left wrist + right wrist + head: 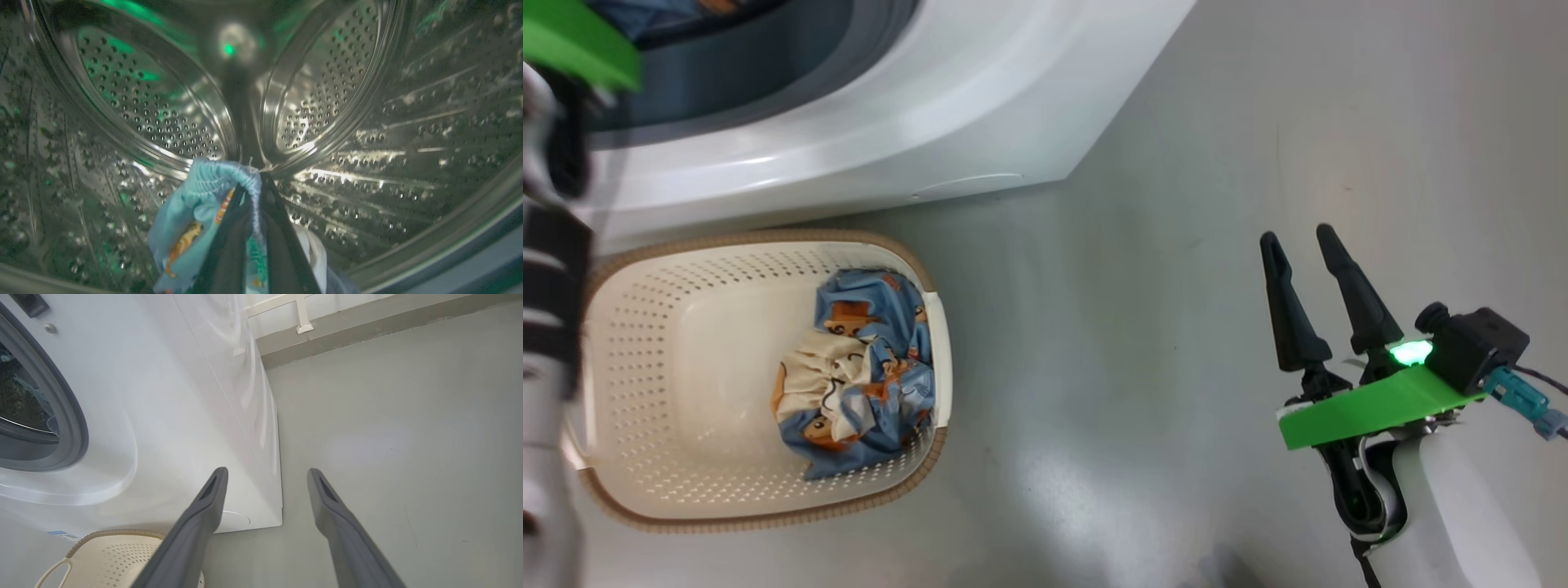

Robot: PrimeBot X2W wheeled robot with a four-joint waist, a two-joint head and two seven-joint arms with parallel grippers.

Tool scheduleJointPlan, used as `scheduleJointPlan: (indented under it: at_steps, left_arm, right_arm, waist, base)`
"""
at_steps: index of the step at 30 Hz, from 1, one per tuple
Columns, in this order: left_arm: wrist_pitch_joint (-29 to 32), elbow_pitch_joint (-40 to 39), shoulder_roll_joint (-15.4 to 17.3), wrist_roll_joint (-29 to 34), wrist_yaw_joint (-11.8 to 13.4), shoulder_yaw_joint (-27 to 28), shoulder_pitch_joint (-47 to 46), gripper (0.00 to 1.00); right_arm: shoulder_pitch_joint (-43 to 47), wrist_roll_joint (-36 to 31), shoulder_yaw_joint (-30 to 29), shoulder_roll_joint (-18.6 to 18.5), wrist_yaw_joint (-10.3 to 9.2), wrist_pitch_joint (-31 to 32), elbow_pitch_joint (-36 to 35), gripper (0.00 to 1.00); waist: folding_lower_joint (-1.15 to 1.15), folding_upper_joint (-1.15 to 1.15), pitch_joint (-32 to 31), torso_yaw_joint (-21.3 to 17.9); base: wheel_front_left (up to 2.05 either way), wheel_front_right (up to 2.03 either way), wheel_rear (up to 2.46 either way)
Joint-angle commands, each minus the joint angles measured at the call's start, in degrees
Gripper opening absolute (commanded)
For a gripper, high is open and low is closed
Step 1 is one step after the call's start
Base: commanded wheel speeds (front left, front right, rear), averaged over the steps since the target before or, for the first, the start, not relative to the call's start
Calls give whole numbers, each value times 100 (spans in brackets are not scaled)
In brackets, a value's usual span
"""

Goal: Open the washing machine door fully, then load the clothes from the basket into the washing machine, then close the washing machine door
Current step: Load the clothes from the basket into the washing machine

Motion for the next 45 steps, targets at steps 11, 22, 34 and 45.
scheduleJointPlan:
  at_steps: [11,22,34,45]
  left_arm:
    - [-30,572,321,533,-14,101,-109,0]
    - [249,1810,330,163,-14,-561,-464,100]
    - [9,1732,297,-479,-14,-864,-301,100]
    - [-29,531,272,-644,-14,-380,717,100]
  right_arm:
    - [-27,92,141,72,14,-43,-105,100]
    - [-27,84,105,72,14,-43,-99,100]
    - [5,68,32,-3,14,-43,-108,100]
    - [87,28,-47,-155,14,-43,-109,100]
  waist:
    - [0,0,121,-153]
    - [0,0,88,-43]
    - [0,0,-1,101]
    - [0,0,-213,331]
  base:
    - [0,0,0]
    - [0,0,0]
    - [0,0,0]
    - [0,0,0]
